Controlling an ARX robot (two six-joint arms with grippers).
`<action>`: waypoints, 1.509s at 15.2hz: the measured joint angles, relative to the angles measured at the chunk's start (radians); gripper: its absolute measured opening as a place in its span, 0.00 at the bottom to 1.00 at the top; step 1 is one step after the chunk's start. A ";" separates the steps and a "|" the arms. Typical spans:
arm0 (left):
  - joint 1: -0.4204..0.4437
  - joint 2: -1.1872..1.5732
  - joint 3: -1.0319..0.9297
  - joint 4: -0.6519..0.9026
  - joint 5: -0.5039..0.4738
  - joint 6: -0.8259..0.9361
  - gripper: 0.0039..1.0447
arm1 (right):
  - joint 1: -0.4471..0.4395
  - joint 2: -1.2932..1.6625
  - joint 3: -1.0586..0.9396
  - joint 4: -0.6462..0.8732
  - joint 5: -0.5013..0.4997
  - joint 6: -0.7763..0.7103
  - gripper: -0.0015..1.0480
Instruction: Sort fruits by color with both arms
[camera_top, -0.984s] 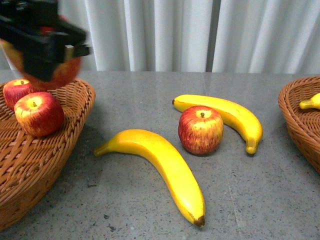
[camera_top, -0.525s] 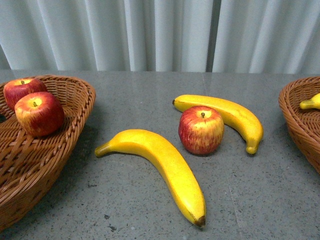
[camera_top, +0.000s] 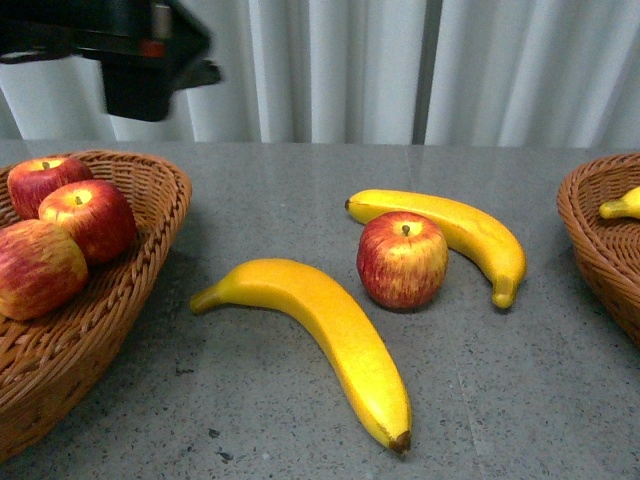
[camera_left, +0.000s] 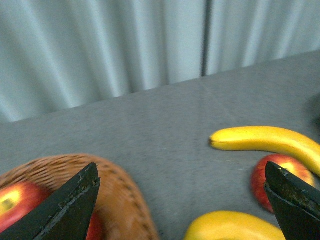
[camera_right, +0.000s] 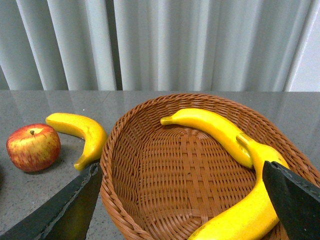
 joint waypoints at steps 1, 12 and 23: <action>-0.010 0.028 0.017 0.003 0.018 0.002 0.94 | 0.000 0.000 0.000 0.000 0.000 0.000 0.94; -0.166 0.671 0.483 -0.196 0.298 0.222 0.94 | 0.000 0.000 0.000 0.000 0.000 0.000 0.94; -0.160 0.810 0.536 -0.129 0.319 0.232 0.69 | 0.000 0.000 0.000 0.000 0.000 0.000 0.94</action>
